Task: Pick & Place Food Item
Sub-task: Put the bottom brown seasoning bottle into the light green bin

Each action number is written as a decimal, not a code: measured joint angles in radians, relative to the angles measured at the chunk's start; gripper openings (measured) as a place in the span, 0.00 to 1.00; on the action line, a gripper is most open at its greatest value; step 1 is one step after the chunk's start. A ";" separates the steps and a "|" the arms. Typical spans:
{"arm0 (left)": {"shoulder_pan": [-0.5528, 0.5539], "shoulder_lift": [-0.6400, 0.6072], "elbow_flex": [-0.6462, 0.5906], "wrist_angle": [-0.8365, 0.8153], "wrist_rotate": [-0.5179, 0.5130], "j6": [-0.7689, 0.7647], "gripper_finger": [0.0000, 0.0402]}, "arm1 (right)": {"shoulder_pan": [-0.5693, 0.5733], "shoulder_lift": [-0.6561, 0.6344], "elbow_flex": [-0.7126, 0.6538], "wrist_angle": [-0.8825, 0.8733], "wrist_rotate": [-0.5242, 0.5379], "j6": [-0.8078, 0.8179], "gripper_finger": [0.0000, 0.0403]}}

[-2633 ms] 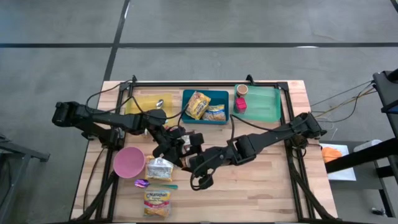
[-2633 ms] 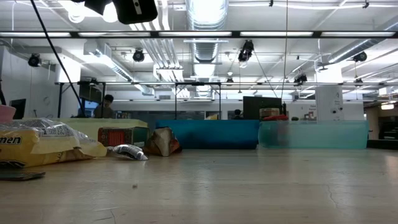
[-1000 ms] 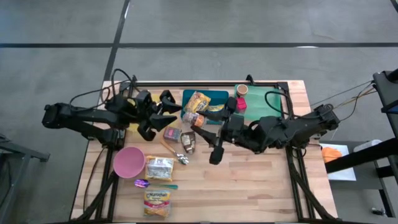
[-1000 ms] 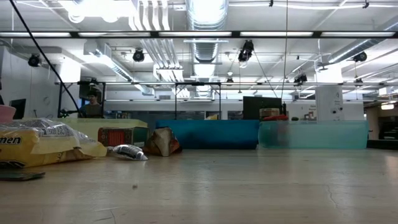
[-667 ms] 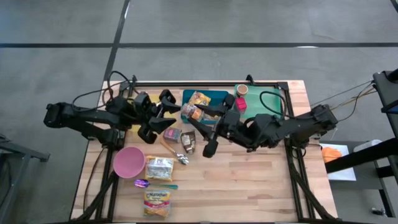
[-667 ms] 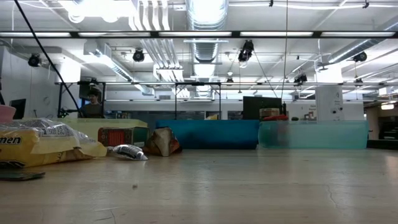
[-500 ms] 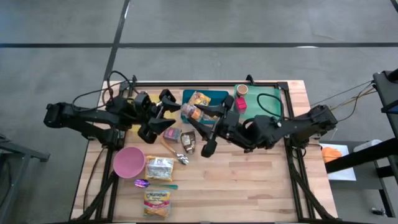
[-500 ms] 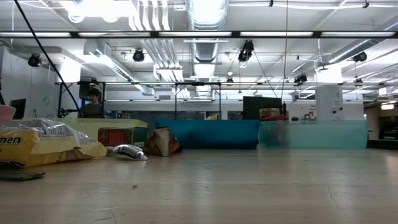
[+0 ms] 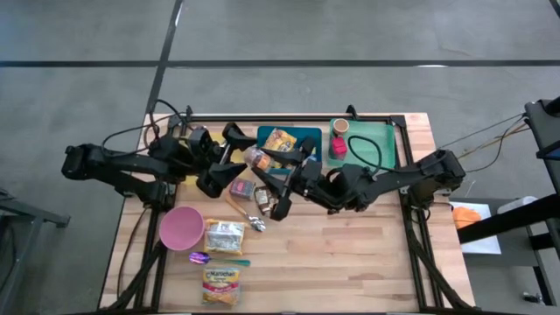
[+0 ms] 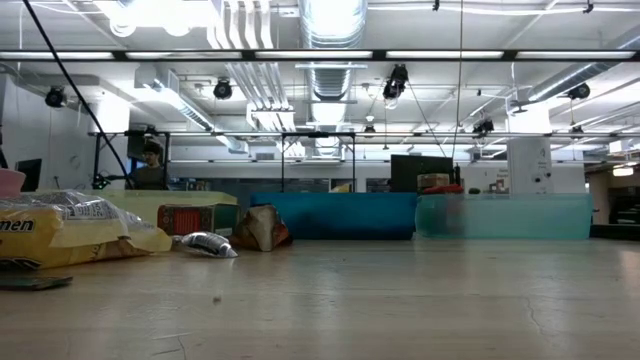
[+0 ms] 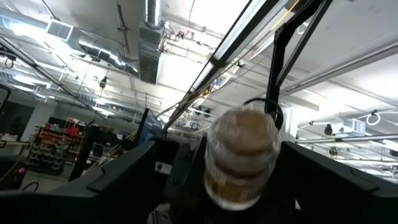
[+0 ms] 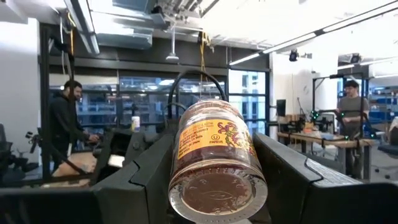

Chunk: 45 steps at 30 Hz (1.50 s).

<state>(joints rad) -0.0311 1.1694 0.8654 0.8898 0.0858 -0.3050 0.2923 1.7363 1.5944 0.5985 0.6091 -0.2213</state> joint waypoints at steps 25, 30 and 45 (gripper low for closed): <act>0.000 -0.001 0.000 0.054 0.015 -0.016 0.84 | -0.028 0.070 0.000 0.104 -0.086 0.051 0.46; -0.001 -0.001 0.000 0.060 0.021 -0.016 0.72 | -0.030 0.082 0.000 0.132 -0.086 0.048 0.46; -0.001 0.003 0.001 0.063 0.055 -0.012 0.53 | -0.035 0.082 0.000 0.153 -0.121 0.026 0.46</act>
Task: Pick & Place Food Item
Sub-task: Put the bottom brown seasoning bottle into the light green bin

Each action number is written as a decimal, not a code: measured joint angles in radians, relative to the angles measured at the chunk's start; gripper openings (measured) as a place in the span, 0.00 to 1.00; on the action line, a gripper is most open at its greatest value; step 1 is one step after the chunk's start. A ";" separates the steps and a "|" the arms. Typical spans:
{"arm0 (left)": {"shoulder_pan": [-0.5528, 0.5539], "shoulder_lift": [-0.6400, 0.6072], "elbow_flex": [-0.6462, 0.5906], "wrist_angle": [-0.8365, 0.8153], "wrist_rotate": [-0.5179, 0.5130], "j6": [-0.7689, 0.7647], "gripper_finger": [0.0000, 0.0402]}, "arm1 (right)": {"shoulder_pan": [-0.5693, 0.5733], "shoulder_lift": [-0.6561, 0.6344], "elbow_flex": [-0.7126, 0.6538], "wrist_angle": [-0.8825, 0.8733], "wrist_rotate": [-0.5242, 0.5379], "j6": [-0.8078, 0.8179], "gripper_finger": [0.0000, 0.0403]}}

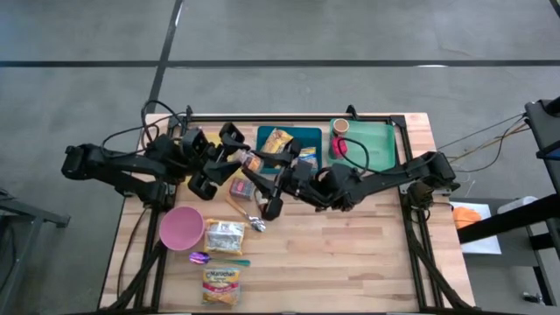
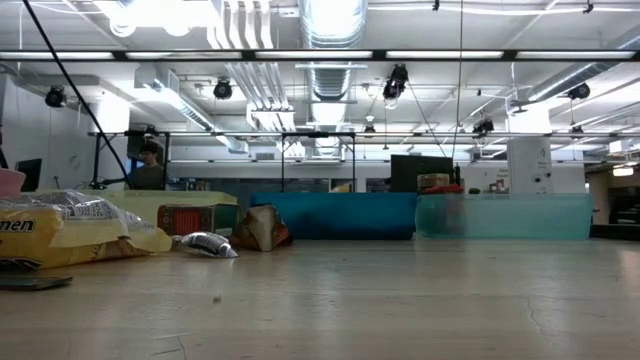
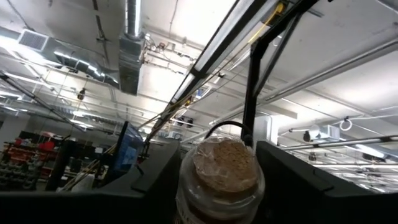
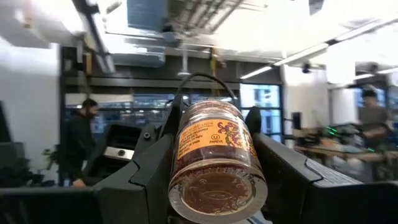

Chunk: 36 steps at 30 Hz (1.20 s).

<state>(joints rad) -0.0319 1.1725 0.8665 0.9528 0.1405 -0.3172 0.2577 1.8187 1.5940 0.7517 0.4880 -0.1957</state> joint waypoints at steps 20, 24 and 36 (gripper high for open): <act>0.009 -0.006 0.000 -0.011 0.043 0.037 0.44 | -0.003 0.000 -0.001 -0.009 -0.085 0.045 0.46; 0.009 -0.008 0.000 -0.015 0.045 0.028 0.44 | -0.002 -0.002 -0.001 -0.018 -0.075 0.080 0.51; 0.022 -0.066 -0.003 -0.193 0.063 0.014 0.44 | 0.011 -0.032 0.002 -0.213 -0.008 0.172 0.83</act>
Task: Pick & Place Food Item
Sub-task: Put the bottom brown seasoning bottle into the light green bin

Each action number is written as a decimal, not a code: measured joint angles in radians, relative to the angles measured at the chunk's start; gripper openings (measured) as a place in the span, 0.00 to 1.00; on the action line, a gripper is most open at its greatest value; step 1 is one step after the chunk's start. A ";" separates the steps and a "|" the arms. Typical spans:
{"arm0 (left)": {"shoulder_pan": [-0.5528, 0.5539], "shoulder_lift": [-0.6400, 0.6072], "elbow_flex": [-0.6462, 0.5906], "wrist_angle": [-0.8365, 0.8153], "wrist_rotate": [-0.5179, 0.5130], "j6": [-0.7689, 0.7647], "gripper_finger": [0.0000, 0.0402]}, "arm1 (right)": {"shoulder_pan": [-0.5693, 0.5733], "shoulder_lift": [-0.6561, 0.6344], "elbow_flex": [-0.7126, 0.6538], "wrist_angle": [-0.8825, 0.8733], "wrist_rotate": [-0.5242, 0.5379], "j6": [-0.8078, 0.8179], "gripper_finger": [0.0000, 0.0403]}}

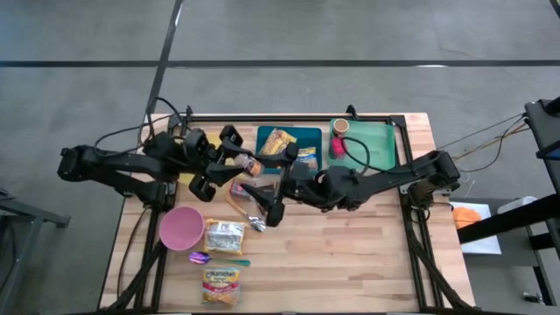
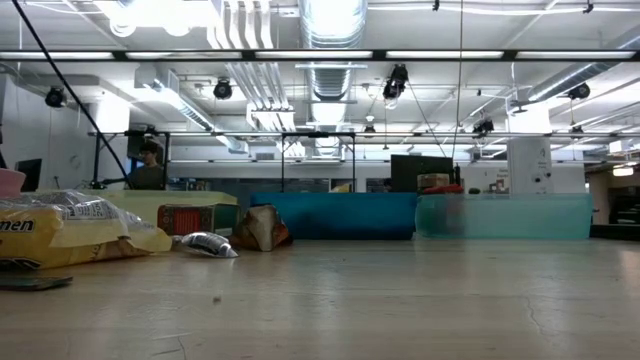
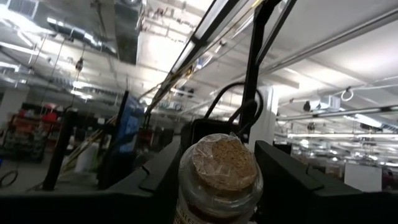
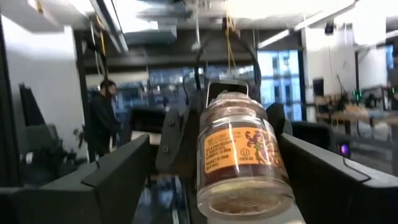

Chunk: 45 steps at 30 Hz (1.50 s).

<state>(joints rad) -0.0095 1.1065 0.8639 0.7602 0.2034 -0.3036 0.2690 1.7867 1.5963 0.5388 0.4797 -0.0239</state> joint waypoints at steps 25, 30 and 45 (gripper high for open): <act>0.058 -0.094 0.002 -0.479 0.138 -0.122 0.44 | 0.000 -0.129 0.022 -0.702 -0.010 0.374 0.84; 0.065 -0.085 0.002 -0.501 0.197 -0.146 0.44 | -0.001 -0.129 0.037 -0.768 -0.022 0.400 0.84; 0.068 -0.065 0.038 -0.552 0.226 -0.133 0.44 | -0.012 -0.116 0.072 -0.806 -0.122 0.487 0.84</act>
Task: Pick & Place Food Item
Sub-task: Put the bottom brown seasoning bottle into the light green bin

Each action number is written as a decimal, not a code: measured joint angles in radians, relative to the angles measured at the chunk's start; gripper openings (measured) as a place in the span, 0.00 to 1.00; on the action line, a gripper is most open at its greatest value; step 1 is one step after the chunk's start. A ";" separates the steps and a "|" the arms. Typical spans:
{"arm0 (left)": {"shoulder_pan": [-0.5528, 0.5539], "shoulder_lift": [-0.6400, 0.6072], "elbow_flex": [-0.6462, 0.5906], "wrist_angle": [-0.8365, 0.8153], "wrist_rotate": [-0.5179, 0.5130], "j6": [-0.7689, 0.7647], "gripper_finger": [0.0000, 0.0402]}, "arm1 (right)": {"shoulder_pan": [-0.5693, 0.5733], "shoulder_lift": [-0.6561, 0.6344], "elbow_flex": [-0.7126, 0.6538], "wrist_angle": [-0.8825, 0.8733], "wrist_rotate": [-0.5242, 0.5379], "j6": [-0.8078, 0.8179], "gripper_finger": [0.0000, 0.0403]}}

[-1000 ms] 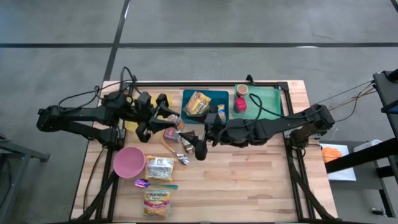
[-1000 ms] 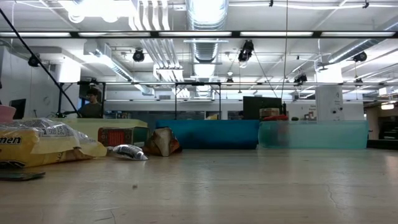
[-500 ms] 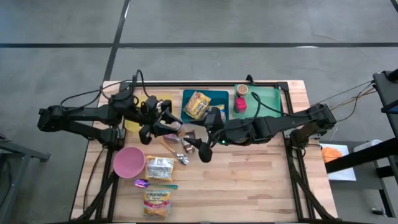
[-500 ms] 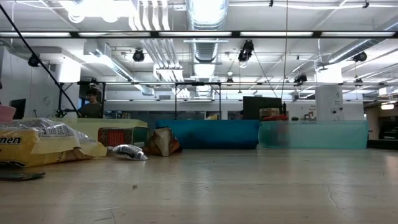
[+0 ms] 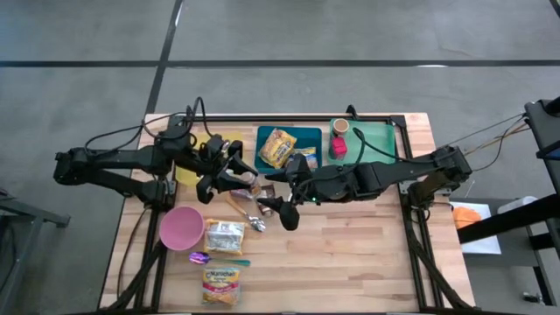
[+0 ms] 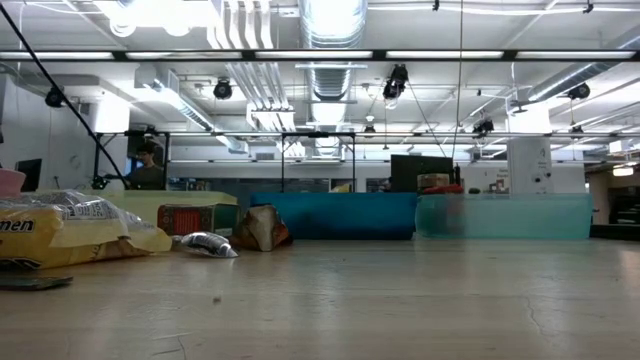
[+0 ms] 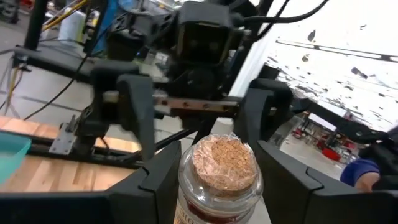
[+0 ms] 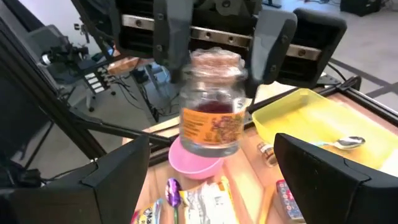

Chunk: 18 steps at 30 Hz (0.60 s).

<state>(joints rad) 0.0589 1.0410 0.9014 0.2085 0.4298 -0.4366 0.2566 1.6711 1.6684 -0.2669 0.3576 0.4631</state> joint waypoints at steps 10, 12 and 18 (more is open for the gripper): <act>0.000 0.083 0.088 -0.109 0.095 0.036 0.44 | -0.042 0.005 0.000 0.043 -0.095 0.024 0.84; 0.000 0.091 0.100 -0.107 0.099 0.046 0.44 | -0.042 0.009 0.000 0.059 -0.097 0.028 0.84; 0.002 0.103 0.121 -0.100 0.106 0.070 0.44 | -0.042 0.019 0.001 0.068 -0.119 0.031 0.84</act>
<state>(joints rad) 0.0608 1.1439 1.0219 0.1082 0.5360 -0.3665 0.2142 1.6900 1.6695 -0.1993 0.2383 0.4942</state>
